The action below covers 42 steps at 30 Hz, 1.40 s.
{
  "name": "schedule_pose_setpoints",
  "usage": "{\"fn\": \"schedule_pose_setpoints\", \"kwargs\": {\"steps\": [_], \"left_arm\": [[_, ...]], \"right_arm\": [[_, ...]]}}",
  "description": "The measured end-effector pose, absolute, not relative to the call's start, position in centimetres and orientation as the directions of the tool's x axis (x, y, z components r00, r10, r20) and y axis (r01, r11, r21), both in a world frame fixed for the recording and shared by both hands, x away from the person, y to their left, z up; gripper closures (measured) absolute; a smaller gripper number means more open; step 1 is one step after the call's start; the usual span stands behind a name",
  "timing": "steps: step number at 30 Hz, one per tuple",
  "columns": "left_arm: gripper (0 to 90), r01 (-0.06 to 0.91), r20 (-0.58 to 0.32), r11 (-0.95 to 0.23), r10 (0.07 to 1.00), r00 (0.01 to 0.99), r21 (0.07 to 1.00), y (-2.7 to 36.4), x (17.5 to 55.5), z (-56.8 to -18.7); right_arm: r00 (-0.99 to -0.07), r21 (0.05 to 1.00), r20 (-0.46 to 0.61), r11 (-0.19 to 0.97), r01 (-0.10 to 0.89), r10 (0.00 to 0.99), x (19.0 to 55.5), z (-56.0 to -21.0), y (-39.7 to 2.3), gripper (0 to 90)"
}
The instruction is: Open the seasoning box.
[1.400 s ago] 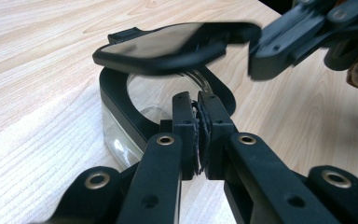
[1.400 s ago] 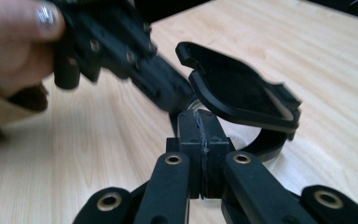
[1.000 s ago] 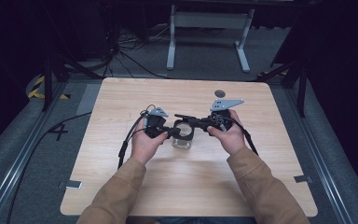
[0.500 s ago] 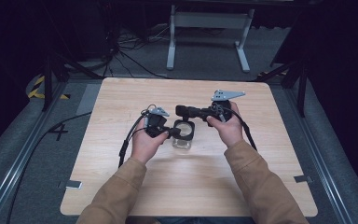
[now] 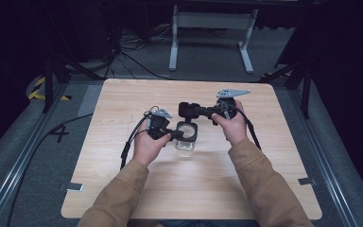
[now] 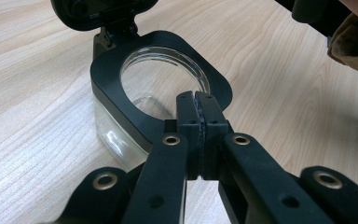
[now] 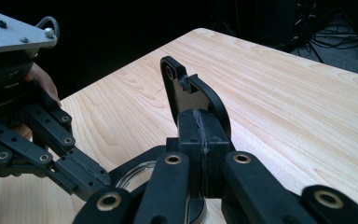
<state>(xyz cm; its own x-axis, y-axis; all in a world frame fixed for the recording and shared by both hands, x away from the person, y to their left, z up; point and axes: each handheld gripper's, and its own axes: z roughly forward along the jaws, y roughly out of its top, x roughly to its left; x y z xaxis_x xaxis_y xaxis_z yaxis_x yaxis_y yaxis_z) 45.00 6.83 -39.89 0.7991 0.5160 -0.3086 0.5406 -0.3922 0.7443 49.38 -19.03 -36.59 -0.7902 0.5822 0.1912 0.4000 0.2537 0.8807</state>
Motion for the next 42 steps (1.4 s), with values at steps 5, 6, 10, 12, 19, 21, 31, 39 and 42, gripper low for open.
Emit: {"fn": "schedule_pose_setpoints", "kwargs": {"steps": [5, 6, 10, 12, 19, 21, 31, 39, 42], "left_arm": [[88.5, 0.534, -0.306, -0.395, 0.509, 0.805, 0.747, 7.1, 44.8, -39.8], [87.9, 0.535, -0.308, -0.392, 0.509, 0.804, 0.749, 7.2, 44.8, -39.7], [85.2, 0.53, -0.305, -0.384, 0.51, 0.804, 0.756, 8.1, 44.5, -39.2], [83.9, 0.527, -0.303, -0.38, 0.51, 0.805, 0.761, 8.7, 44.3, -38.8], [78.9, 0.508, -0.264, -0.386, 0.532, 0.805, 0.77, 11.0, 43.1, -37.6], [77.9, 0.508, -0.263, -0.385, 0.533, 0.804, 0.771, 11.6, 42.8, -37.2], [71.6, 0.51, -0.235, -0.427, 0.549, 0.802, 0.747, 14.4, 41.2, -37.3], [66.2, 0.551, -0.241, -0.45, 0.578, 0.779, 0.703, 16.2, 40.2, -38.6], [63.6, 0.57, -0.245, -0.449, 0.595, 0.765, 0.689, 17.0, 40.1, -39.2]], "right_arm": [[-0.805, 0.884, 0.178, 0.268, 0.383, 0.566, 48.8, -36.1, -19.1, 90.0], [-0.811, 0.884, 0.17, 0.278, 0.377, 0.56, 48.6, -36.0, -19.1, 90.0], [-0.825, 0.885, 0.128, 0.312, 0.345, 0.55, 47.6, -35.2, -19.6, 88.5], [-0.829, 0.886, 0.118, 0.32, 0.337, 0.547, 47.1, -34.8, -20.2, 86.2], [-0.825, 0.881, 0.094, 0.339, 0.33, 0.558, 45.2, -34.0, -23.2, 77.4], [-0.825, 0.875, 0.1, 0.346, 0.339, 0.556, 44.7, -33.9, -24.0, 74.5], [-0.806, 0.837, 0.068, 0.407, 0.367, 0.588, 41.8, -34.3, -28.5, 62.9], [-0.782, 0.796, 0.072, 0.437, 0.42, 0.619, 39.6, -35.6, -31.8, 55.3], [-0.773, 0.781, 0.084, 0.441, 0.443, 0.628, 39.2, -36.8, -32.8, 54.4]]}}
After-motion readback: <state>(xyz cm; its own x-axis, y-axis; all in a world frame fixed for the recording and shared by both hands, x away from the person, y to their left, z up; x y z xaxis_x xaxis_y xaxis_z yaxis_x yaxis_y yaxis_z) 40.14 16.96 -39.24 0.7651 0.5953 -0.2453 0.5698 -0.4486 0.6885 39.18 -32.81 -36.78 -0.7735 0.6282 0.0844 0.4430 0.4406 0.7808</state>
